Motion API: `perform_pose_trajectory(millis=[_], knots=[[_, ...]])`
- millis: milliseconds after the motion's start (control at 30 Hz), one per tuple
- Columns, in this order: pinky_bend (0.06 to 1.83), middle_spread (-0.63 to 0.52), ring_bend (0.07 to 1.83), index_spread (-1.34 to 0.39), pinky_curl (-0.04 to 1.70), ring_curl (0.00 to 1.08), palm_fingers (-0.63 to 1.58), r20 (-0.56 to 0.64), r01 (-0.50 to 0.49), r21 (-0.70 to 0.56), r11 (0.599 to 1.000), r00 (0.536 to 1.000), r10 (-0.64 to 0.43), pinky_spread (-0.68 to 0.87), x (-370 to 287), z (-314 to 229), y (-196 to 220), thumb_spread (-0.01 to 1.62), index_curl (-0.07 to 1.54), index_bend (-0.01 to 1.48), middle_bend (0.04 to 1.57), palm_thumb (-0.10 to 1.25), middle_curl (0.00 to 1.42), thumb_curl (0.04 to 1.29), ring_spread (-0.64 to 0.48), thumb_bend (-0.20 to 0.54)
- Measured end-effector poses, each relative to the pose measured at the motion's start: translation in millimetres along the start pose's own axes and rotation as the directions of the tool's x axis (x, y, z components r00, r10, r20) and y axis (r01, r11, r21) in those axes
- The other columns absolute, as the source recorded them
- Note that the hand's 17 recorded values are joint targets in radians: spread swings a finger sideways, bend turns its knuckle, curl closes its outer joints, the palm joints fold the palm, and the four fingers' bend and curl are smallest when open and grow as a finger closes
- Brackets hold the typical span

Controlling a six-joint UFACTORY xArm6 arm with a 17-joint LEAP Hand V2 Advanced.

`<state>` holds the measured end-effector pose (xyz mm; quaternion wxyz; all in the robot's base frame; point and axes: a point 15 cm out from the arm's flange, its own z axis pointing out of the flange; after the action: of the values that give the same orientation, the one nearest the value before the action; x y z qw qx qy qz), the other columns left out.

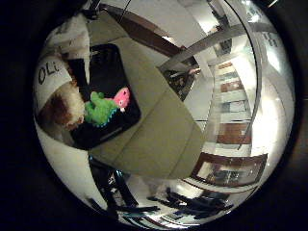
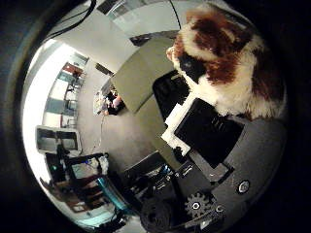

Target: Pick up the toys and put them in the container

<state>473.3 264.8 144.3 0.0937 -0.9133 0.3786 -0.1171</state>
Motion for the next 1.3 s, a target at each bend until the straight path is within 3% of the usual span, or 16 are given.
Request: perform_pose_trajectory(millis=[100,233,400,467,600,833,933,1000,1033,1100,1167,1300], knots=[[1.38,-0.18,1.26,-0.28,0.84,0.89,1.05,-0.002,0.0,0.045,0.999,1.0,0.0,-0.2,-0.2,9.6,-10.1,0.91,0.94,0.96,1.19,1.01,0.88,0.74,-0.26,-0.029],[1.33,-0.17,1.17,-0.31,0.76,0.79,0.92,0.0,0.009,0.041,0.999,1.0,-0.009,-0.26,-0.1,20.9,-7.8,0.88,0.9,0.71,1.04,0.92,0.82,0.69,-0.23,-0.033],[1.17,0.06,1.19,-0.21,0.7,0.68,0.92,-0.005,0.009,0.054,0.998,1.0,-0.009,-0.18,4.3,27.5,-9.0,0.96,0.84,0.48,0.9,0.9,0.74,0.62,0.0,-0.025],[1.13,0.11,1.21,-0.18,0.68,0.65,0.95,-0.006,0.014,0.062,0.998,1.0,-0.014,-0.13,4.3,29.6,-10.4,0.97,0.82,0.39,0.88,0.9,0.71,0.6,0.04,-0.024],[1.08,0.11,1.19,-0.19,0.59,0.56,1.08,-0.007,0.01,0.055,0.998,1.0,-0.009,-0.4,7.6,32.7,-7.6,0.97,0.76,0.14,0.79,0.87,0.65,0.57,-0.1,-0.027],[1.15,-0.08,1.22,-0.28,0.51,0.5,0.98,-0.011,0.028,0.05,0.998,1.0,-0.028,-0.55,15.1,34.8,-4.1,1.02,0.54,0.07,0.71,0.76,0.62,0.5,-0.25,-0.033],[1.27,-0.15,1.21,-0.32,0.51,0.49,0.85,-0.014,0.039,0.052,0.998,0.999,-0.038,-0.6,19.6,33.8,-3.7,1.04,0.43,0.08,0.65,0.71,0.62,0.46,-0.33,-0.034],[1.28,-0.21,1.13,-0.34,0.51,0.48,0.62,-0.019,0.048,0.064,0.997,0.999,-0.047,-0.58,21.6,30.0,-6.5,1.05,0.41,0.16,0.58,0.67,0.61,0.43,-0.37,-0.033],[1.18,-0.2,1.04,-0.35,0.48,0.45,0.42,-0.023,0.053,0.074,0.996,0.998,-0.052,-0.51,22.3,27.7,-8.9,1.06,0.43,0.24,0.52,0.65,0.59,0.42,-0.36,-0.032],[0.99,-0.18,0.91,-0.37,0.43,0.41,0.23,-0.03,0.063,0.1,0.993,0.998,-0.061,-0.32,23.5,24.6,-15.0,1.06,0.45,0.34,0.48,0.63,0.56,0.4,-0.32,-0.03],[0.91,-0.15,0.84,-0.37,0.37,0.37,0.22,-0.037,0.076,0.12,0.99,0.997,-0.072,-0.11,24.7,21.0,-20.4,1.06,0.45,0.37,0.43,0.62,0.52,0.39,-0.26,-0.026],[0.88,-0.13,0.8,-0.38,0.31,0.35,0.26,-0.035,0.077,0.117,0.99,0.997,-0.073,0.08,24.6,21.4,-19.4,1.06,0.43,0.33,0.4,0.62,0.48,0.37,-0.22,-0.025]])
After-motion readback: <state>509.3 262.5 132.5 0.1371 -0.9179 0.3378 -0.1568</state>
